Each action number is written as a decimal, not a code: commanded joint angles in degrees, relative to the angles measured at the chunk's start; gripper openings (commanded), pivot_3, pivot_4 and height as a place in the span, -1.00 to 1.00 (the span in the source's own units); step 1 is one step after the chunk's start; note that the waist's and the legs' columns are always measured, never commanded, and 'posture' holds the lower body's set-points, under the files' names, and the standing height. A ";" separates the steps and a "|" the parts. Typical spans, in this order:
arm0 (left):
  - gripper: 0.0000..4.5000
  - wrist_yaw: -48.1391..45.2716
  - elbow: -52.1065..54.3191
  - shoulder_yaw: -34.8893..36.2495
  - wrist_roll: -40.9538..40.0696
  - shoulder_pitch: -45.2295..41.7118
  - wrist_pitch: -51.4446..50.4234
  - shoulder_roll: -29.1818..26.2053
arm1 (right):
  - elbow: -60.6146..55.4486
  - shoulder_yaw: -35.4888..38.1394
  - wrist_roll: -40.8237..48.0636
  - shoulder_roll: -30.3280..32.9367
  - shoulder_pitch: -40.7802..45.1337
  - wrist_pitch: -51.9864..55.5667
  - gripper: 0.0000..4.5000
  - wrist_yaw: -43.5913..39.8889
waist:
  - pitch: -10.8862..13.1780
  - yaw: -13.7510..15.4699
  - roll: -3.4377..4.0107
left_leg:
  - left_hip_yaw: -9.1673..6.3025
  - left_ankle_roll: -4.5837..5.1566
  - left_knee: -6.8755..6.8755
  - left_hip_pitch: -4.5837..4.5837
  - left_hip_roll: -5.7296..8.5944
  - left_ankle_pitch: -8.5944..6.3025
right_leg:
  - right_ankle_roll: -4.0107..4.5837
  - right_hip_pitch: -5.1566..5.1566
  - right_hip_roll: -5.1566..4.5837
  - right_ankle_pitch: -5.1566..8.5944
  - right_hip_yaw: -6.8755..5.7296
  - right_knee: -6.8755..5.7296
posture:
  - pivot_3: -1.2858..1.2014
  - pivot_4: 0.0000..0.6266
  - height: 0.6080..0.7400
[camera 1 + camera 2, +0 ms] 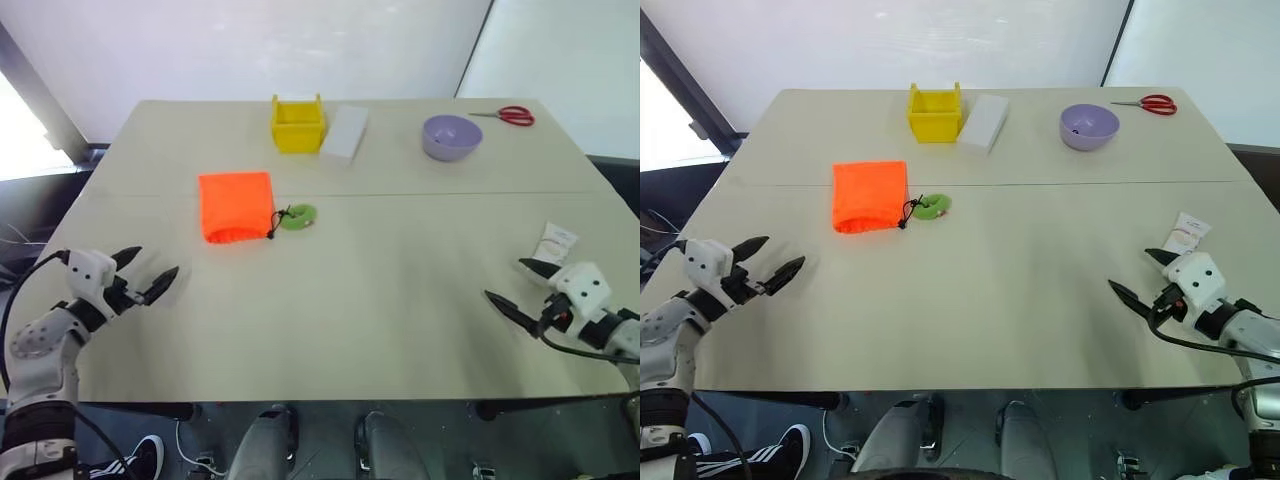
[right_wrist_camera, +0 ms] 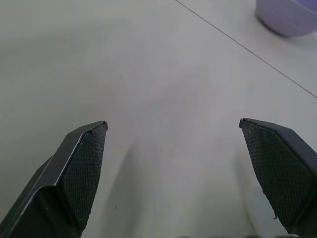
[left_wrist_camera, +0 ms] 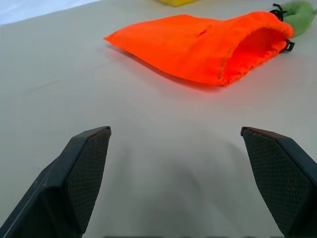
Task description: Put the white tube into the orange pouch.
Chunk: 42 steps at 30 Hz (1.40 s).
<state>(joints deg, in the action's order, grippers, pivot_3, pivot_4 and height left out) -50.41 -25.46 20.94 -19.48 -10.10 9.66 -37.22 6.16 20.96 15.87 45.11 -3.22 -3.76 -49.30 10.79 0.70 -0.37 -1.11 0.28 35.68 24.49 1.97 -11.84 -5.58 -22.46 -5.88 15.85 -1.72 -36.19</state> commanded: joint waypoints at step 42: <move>1.00 33.47 -15.58 -27.50 41.83 -26.74 22.60 2.64 | -25.54 -16.17 3.82 -10.63 9.06 15.13 0.99 6.28 | 0.02 0.09 -0.07 | 0.07 0.04 0.54 0.04 0.00 0.01 | -0.72 0.01 0.25 -0.56 0.01 -0.25 | 0.03 -0.52 1.00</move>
<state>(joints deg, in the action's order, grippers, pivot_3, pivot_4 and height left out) -18.27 -41.30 -6.66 22.79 -35.18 31.58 -34.01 -16.27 4.24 19.04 34.74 4.99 11.57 -43.46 10.81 0.79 -0.44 -1.04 0.32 36.22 24.53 1.97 -11.83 -6.30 -22.46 -5.63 15.29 -1.71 -36.44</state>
